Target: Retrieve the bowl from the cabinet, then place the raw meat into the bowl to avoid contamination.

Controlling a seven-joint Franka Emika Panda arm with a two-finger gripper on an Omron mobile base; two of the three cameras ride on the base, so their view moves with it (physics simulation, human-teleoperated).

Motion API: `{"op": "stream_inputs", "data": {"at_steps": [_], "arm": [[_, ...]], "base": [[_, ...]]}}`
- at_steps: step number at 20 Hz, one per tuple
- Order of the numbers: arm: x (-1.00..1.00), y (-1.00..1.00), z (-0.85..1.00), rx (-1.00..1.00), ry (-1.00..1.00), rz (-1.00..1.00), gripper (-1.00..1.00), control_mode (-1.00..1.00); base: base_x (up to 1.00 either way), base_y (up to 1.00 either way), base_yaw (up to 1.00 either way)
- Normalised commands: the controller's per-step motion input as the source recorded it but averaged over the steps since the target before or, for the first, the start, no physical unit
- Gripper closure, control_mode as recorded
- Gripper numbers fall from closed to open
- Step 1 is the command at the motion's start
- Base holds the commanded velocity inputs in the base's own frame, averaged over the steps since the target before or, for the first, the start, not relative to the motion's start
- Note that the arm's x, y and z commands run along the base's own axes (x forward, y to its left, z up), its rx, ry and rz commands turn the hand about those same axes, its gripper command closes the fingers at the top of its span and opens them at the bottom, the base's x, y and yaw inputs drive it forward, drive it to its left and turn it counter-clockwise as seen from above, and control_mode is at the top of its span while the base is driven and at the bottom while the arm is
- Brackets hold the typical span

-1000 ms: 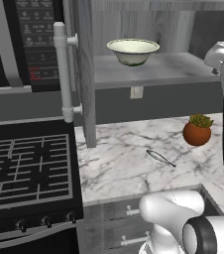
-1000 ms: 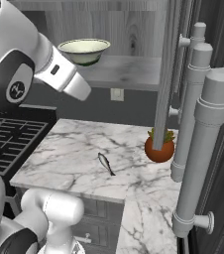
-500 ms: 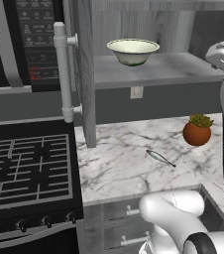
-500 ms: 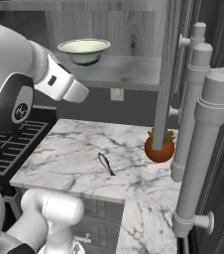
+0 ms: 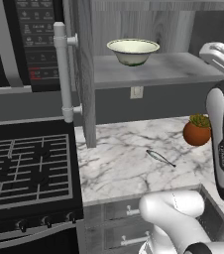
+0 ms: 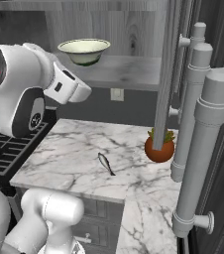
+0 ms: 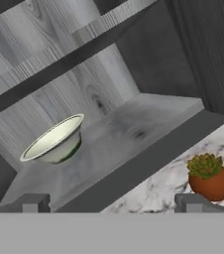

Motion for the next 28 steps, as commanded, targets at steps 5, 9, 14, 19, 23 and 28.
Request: {"op": "stream_inputs", "data": {"at_steps": [5,9,14,19,23,28], "arm": [[0.35,0.07,0.25,0.08,-0.01,0.00,-1.00,-1.00],[0.29,0.05,0.18,0.09,0.00,0.00,-1.00,-1.00],[0.20,0.02,0.02,0.08,0.00,0.03,-1.00,-1.00],[0.11,0.00,-0.03,0.07,0.02,0.08,-1.00,-1.00],[0.02,0.00,-0.01,0.02,0.00,0.04,-1.00,-1.00],[0.06,0.04,-0.05,-0.02,0.02,0.00,-1.00,-1.00]], "base": [[0.00,0.00,0.00],[0.00,0.00,0.00],[0.00,0.00,0.00],[0.00,0.00,0.00],[0.00,0.00,0.00],[0.00,0.00,0.00]]}}
